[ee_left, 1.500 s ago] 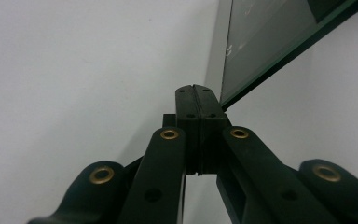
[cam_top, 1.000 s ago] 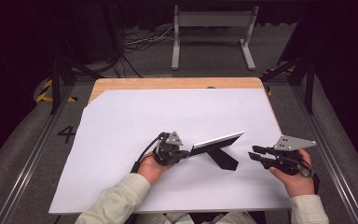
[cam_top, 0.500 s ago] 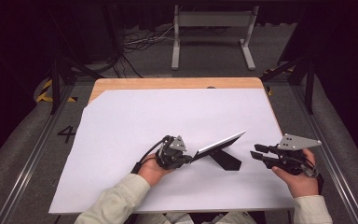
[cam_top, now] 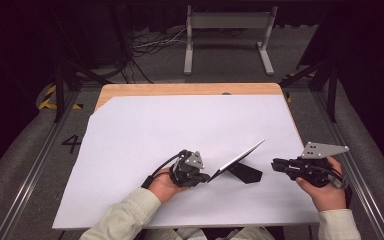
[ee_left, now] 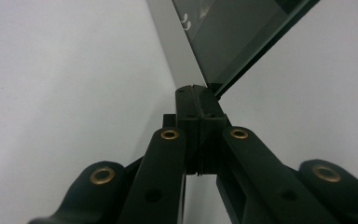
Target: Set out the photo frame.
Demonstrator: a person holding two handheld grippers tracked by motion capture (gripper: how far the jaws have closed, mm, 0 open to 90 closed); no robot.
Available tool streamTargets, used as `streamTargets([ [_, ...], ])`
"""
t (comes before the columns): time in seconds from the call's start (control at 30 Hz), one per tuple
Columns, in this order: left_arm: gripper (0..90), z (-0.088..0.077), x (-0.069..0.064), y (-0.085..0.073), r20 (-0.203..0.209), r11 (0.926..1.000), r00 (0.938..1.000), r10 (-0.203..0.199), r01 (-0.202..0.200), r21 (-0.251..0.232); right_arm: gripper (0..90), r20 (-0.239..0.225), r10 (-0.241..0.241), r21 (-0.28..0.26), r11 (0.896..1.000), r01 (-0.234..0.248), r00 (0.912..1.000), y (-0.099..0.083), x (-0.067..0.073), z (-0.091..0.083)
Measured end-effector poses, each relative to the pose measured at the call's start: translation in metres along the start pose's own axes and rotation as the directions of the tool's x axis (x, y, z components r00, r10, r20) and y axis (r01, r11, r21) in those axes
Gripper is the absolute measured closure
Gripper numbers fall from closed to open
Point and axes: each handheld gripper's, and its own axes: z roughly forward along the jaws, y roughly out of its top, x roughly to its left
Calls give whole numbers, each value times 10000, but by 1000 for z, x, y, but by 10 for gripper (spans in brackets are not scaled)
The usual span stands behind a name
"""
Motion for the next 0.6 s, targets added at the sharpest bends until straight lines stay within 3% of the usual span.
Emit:
streamTargets([
  [0.3,900,3,-4,2,567,9999,9983,113,-118,81,832,-320,-28,359,9993,40,9995,2,4,3],
  [0.6,900,10,-13,6,847,9991,9956,393,-402,95,856,-515,-242,578,9980,271,9984,4,8,8],
])
